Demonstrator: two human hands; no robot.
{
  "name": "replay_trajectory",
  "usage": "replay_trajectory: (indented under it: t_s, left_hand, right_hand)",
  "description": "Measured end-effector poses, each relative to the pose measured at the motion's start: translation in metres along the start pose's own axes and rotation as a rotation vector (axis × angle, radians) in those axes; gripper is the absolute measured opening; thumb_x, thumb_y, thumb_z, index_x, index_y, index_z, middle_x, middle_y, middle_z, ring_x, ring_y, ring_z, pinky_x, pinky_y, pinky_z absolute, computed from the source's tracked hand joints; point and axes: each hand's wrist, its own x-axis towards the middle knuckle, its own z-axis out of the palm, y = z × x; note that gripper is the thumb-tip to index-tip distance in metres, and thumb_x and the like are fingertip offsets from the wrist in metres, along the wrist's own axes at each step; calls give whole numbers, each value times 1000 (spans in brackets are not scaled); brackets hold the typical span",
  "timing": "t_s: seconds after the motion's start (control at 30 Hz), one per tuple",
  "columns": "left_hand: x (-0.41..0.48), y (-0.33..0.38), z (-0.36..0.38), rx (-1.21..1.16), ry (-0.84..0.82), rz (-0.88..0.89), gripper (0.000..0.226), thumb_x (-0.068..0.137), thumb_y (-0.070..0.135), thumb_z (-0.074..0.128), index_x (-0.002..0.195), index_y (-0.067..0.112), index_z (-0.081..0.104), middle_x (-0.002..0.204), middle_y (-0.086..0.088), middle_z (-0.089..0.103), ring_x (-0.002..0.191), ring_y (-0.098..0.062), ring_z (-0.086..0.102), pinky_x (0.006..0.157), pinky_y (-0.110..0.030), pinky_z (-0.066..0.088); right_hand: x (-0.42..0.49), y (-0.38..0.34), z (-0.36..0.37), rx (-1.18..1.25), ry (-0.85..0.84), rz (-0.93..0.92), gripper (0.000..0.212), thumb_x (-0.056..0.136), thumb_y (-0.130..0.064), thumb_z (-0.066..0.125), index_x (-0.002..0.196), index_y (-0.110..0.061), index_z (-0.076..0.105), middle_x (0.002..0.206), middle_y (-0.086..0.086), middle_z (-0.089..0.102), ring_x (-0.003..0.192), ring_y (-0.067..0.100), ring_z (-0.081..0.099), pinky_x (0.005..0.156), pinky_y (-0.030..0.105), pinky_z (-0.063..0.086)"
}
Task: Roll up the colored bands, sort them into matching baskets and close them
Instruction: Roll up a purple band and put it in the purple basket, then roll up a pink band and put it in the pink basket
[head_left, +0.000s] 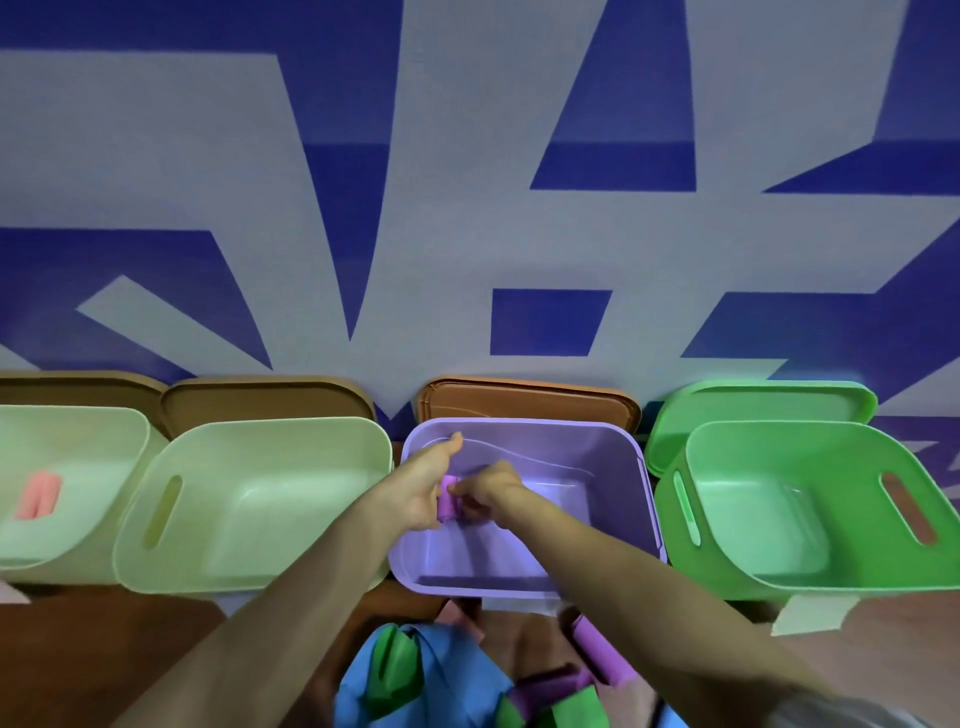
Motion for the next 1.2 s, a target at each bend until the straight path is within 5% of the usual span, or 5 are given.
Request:
replay_trajectory:
  t_s: [0.27, 0.4, 0.57, 0.97, 1.2]
  left_hand:
    - [6, -2, -3, -53, 8, 8, 79, 92, 54, 48, 148, 6, 20, 146, -13, 37, 111, -27, 48, 113, -46, 23]
    - [-7, -3, -1, -87, 21, 55, 78, 93, 51, 50, 148, 4, 21, 147, -14, 35, 96, -24, 52, 84, -40, 44]
    - [-46, -9, 0, -51, -2, 237, 67, 94, 41, 53, 145, 5, 31, 152, -13, 29, 140, -28, 29, 108, -46, 32]
    - [-143, -139, 36, 56, -79, 754, 6, 95, 12, 53, 93, 13, 59, 96, -2, 66, 85, -13, 64, 68, -20, 51]
    - [-76, -254, 26, 590, 254, 1055, 17, 83, 15, 66, 99, 18, 61, 106, 0, 59, 99, -7, 53, 93, -15, 35]
  right_hand:
    - [-14, -3, -15, 10, -107, 16, 23, 93, 2, 46, 71, -5, 50, 66, 10, 47, 53, 20, 47, 53, 27, 49]
    - [-39, -8, -36, 42, -126, -60, 10, 92, 1, 47, 97, 0, 56, 78, 11, 52, 60, 22, 53, 64, 31, 50]
    - [-101, -7, -72, -16, -80, -328, 7, 93, -10, 55, 97, -9, 60, 90, 6, 58, 70, 13, 56, 63, 22, 45]
    - [-192, 130, -130, 108, 219, -709, 17, 90, -4, 60, 83, -19, 63, 75, 1, 63, 67, 11, 56, 63, 22, 43]
    - [-171, 223, -81, -184, 336, -781, 34, 87, -11, 65, 120, -12, 60, 116, 1, 63, 98, 13, 57, 89, 19, 40]
